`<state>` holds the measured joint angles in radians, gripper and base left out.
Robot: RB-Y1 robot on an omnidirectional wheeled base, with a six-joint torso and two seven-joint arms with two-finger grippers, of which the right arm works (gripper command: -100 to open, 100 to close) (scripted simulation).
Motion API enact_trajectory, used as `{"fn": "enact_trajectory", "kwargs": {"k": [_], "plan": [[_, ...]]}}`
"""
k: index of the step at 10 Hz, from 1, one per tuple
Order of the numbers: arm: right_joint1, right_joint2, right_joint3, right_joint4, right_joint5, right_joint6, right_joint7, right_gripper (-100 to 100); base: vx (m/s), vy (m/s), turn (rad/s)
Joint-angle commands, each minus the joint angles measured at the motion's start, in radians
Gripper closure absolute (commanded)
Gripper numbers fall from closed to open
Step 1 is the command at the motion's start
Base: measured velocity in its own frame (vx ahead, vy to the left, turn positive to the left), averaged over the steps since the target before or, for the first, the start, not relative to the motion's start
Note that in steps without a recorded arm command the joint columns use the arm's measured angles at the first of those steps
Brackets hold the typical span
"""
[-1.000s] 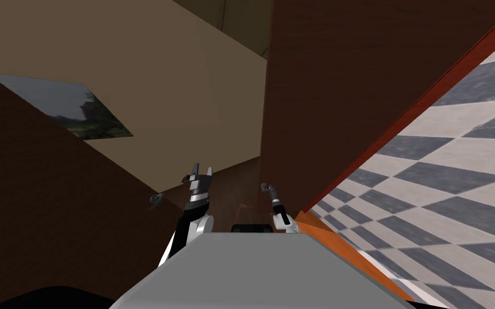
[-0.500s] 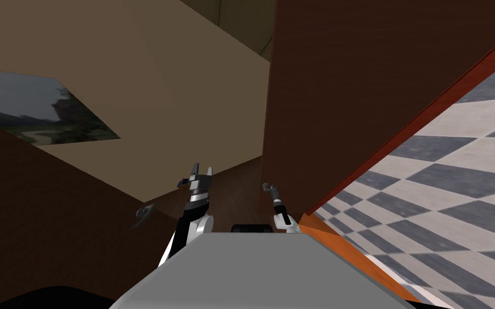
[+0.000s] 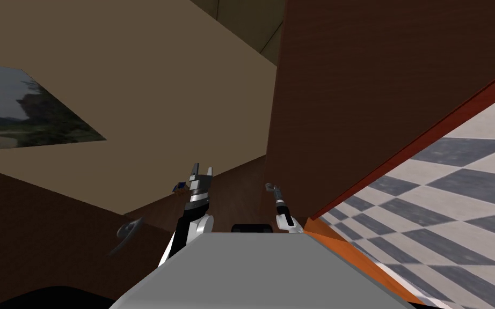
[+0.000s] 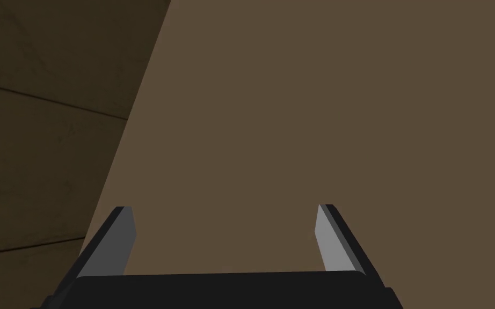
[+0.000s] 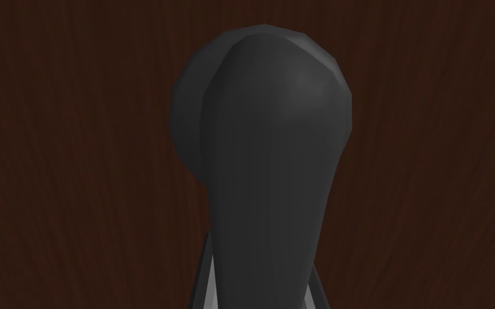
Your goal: Push the door open
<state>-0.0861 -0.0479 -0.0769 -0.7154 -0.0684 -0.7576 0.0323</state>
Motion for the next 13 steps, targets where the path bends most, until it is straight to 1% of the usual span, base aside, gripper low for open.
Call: {"fn": "enact_trajectory", "kwargs": {"k": [1, 4, 6, 7, 8, 9, 13], "plan": [[-0.018, -0.002, -0.012, 0.015, -0.007, -0.012, 0.005, 100, 0.179, 0.096, -0.048], [-0.019, 0.005, -0.038, 0.015, -0.021, -0.012, 0.014, 100, 0.173, 0.072, -0.047], [-0.019, 0.016, -0.054, 0.016, -0.030, -0.013, 0.020, 100, 0.165, 0.073, -0.056], [-0.015, 0.004, -0.058, 0.019, -0.031, -0.012, 0.018, 100, 0.068, 0.019, -0.040], [-0.016, -0.006, -0.077, 0.018, -0.041, -0.014, 0.024, 100, 0.129, 0.026, -0.050], [-0.016, -0.008, -0.081, 0.018, -0.044, -0.014, 0.026, 100, 0.185, 0.064, -0.057], [-0.015, -0.012, -0.121, 0.019, -0.067, -0.015, 0.041, 100, 0.195, 0.067, -0.049]]}}
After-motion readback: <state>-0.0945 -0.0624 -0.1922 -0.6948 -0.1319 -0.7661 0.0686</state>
